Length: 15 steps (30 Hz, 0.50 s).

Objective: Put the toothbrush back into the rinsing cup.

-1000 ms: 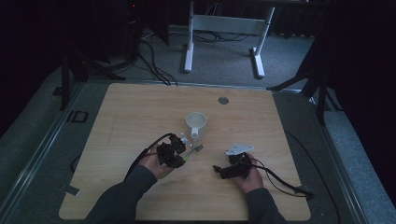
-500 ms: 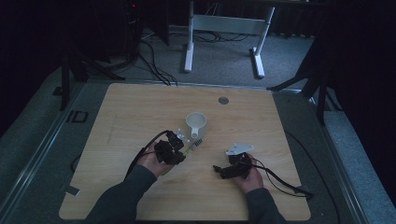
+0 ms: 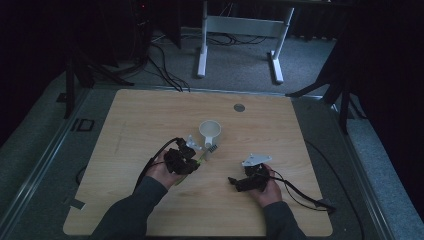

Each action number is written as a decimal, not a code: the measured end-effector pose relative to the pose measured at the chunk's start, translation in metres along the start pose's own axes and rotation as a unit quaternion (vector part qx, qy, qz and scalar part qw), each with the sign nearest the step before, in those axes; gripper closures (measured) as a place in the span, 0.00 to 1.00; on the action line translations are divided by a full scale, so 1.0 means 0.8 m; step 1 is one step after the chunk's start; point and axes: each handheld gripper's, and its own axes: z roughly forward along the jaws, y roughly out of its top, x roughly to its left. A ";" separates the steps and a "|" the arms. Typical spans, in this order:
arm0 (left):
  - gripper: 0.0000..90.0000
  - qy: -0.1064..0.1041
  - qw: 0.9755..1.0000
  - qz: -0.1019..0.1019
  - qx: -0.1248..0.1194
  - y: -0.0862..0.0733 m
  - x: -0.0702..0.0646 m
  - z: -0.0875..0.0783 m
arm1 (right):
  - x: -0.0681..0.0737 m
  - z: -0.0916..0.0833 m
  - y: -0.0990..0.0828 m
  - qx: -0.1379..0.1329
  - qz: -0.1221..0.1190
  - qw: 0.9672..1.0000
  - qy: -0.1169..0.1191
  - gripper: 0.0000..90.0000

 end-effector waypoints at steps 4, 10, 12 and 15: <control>0.92 0.000 1.000 -0.004 -0.006 0.001 0.000 -0.001 | 0.000 0.000 0.000 0.000 0.000 1.000 0.000 0.13; 0.92 0.001 1.000 -0.002 -0.016 0.002 0.000 -0.005 | 0.000 0.000 0.000 0.000 0.000 1.000 0.000 0.13; 0.92 0.002 1.000 -0.002 -0.019 0.002 0.000 -0.006 | 0.000 0.000 0.000 0.000 -0.001 1.000 0.000 0.13; 0.92 0.005 1.000 -0.004 -0.025 0.003 0.000 -0.007 | 0.000 0.000 0.000 0.000 -0.001 1.000 0.000 0.13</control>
